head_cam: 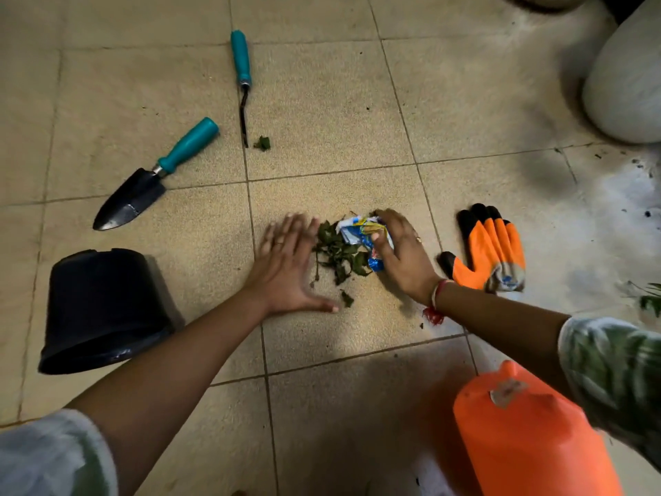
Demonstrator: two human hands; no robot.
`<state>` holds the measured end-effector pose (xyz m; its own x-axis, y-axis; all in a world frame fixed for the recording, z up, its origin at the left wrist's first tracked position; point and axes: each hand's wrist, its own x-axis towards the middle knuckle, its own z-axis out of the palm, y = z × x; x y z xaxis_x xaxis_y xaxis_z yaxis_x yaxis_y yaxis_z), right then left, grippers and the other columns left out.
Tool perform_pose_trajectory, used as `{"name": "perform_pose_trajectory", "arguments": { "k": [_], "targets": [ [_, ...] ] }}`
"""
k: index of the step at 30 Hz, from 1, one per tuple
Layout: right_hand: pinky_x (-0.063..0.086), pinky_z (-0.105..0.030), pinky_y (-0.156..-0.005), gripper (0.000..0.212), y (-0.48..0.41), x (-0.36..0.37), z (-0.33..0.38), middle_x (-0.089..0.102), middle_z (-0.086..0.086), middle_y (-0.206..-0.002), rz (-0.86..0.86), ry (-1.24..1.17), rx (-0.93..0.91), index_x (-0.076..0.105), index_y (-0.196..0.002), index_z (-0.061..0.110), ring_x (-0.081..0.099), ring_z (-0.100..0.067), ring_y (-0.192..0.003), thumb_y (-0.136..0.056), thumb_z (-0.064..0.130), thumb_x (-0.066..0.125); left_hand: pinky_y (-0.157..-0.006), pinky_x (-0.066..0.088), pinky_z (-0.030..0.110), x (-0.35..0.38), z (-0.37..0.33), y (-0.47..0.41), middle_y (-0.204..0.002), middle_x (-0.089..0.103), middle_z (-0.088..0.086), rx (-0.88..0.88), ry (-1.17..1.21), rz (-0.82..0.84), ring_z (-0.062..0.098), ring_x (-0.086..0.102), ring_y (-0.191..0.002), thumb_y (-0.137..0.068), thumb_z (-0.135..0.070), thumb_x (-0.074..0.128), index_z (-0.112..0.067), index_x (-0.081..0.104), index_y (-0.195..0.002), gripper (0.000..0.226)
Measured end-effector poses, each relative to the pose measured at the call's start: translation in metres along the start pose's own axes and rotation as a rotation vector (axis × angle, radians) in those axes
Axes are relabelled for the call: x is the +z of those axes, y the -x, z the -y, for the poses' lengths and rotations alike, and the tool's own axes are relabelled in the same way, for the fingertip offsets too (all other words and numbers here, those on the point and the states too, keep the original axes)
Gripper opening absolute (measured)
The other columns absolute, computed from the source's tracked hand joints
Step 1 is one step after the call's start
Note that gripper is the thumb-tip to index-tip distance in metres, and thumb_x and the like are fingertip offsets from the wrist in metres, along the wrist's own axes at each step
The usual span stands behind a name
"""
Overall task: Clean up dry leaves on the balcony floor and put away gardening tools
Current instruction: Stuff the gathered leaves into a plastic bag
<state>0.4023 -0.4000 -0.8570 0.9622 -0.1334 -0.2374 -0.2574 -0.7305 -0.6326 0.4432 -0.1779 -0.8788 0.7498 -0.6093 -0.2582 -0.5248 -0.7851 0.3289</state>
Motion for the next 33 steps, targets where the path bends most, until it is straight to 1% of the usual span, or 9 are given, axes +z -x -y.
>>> {"name": "perform_pose_trajectory", "arguments": {
  "k": [5,8,11,15,17,20,24,29,33],
  "targets": [
    [0.017,-0.016,-0.109,0.048,0.008,0.025,0.02,0.032,-0.015,-0.149,-0.089,-0.141,0.004,0.034,-0.143,0.005,0.028,-0.024,-0.139,-0.095,0.005,0.043,-0.116,-0.016,0.038,0.002,-0.016,-0.019,-0.156,-0.024,0.01,0.169,-0.004,0.025,0.023,-0.022,-0.144,-0.049,-0.095,0.043,-0.033,-0.038,-0.138,0.135],
    [0.036,-0.009,-0.097,0.065,0.014,0.029,0.042,0.049,-0.004,-0.134,-0.121,-0.375,0.134,0.033,-0.143,0.009,0.049,-0.011,-0.119,-0.084,-0.016,0.042,-0.117,-0.01,0.037,0.005,-0.028,-0.026,-0.158,-0.015,0.01,0.204,0.038,-0.01,0.023,-0.012,-0.146,-0.057,-0.088,0.046,-0.038,-0.033,-0.14,0.125],
    [0.053,-0.019,-0.079,0.059,0.013,0.036,0.055,0.061,-0.004,-0.114,-0.11,-0.712,0.264,0.045,-0.134,0.011,0.062,-0.012,-0.096,-0.082,-0.016,0.042,-0.118,0.015,0.046,0.01,-0.037,-0.032,-0.155,0.014,0.017,0.194,0.135,-0.129,0.032,0.015,-0.144,-0.074,-0.055,0.066,-0.038,-0.008,-0.144,0.104],
    [0.046,-0.056,-0.095,0.058,-0.035,0.071,-0.028,0.061,-0.008,-0.12,0.037,-0.935,0.445,0.045,-0.132,0.017,0.063,-0.021,-0.102,-0.079,0.007,0.066,-0.102,0.037,0.043,0.011,-0.039,-0.034,-0.136,0.042,0.018,0.156,0.25,-0.276,0.033,0.045,-0.124,-0.077,-0.025,0.071,-0.025,0.027,-0.143,0.08],
    [0.047,-0.047,-0.094,0.05,-0.024,0.057,0.002,0.059,-0.013,-0.122,0.01,-1.034,0.54,0.046,-0.131,0.007,0.059,-0.024,-0.108,-0.083,-0.005,0.052,-0.095,0.042,0.042,0.011,-0.038,-0.036,-0.128,0.046,0.017,0.145,0.295,-0.314,0.031,0.049,-0.115,-0.077,-0.018,0.069,-0.017,0.04,-0.141,0.07],
    [0.049,-0.034,-0.092,0.042,0.007,0.029,0.068,0.059,-0.013,-0.123,-0.119,-1.013,0.448,0.05,-0.122,0.001,0.055,-0.024,-0.117,-0.084,-0.016,0.045,-0.086,0.047,0.039,0.01,-0.041,-0.039,-0.118,0.049,0.015,0.139,0.395,-0.368,0.029,0.052,-0.106,-0.073,-0.009,0.071,-0.012,0.046,-0.135,0.067],
    [0.052,-0.027,-0.08,0.036,-0.009,0.014,0.059,0.061,-0.001,-0.087,-0.235,-0.92,0.33,0.049,-0.091,0.016,0.06,-0.012,-0.086,-0.079,-0.017,0.059,-0.077,0.048,0.032,0.0,-0.059,-0.042,-0.112,0.058,0.008,-0.02,0.948,-0.377,0.017,0.058,-0.099,-0.071,0.0,0.073,-0.017,0.049,-0.125,0.061],
    [0.055,-0.037,-0.082,0.029,-0.016,0.004,0.056,0.07,-0.009,-0.092,-0.247,-0.864,0.223,0.055,-0.082,0.012,0.067,-0.019,-0.086,-0.077,-0.015,0.063,-0.062,0.05,0.025,-0.026,-0.062,-0.047,-0.095,0.061,0.004,-0.212,1.514,-0.048,0.007,0.062,-0.075,-0.074,0.024,0.055,-0.019,0.05,-0.115,0.059],
    [0.054,-0.023,-0.074,0.031,-0.018,0.003,0.063,0.067,0.002,-0.081,-0.264,-0.73,0.136,0.058,-0.076,0.016,0.064,-0.006,-0.074,-0.078,-0.015,0.061,-0.057,0.054,0.025,-0.039,-0.054,-0.037,-0.096,0.059,0.007,-0.224,2.002,0.141,0.009,0.065,-0.068,-0.079,0.013,0.056,-0.017,0.052,-0.115,0.047]
  ]
}}
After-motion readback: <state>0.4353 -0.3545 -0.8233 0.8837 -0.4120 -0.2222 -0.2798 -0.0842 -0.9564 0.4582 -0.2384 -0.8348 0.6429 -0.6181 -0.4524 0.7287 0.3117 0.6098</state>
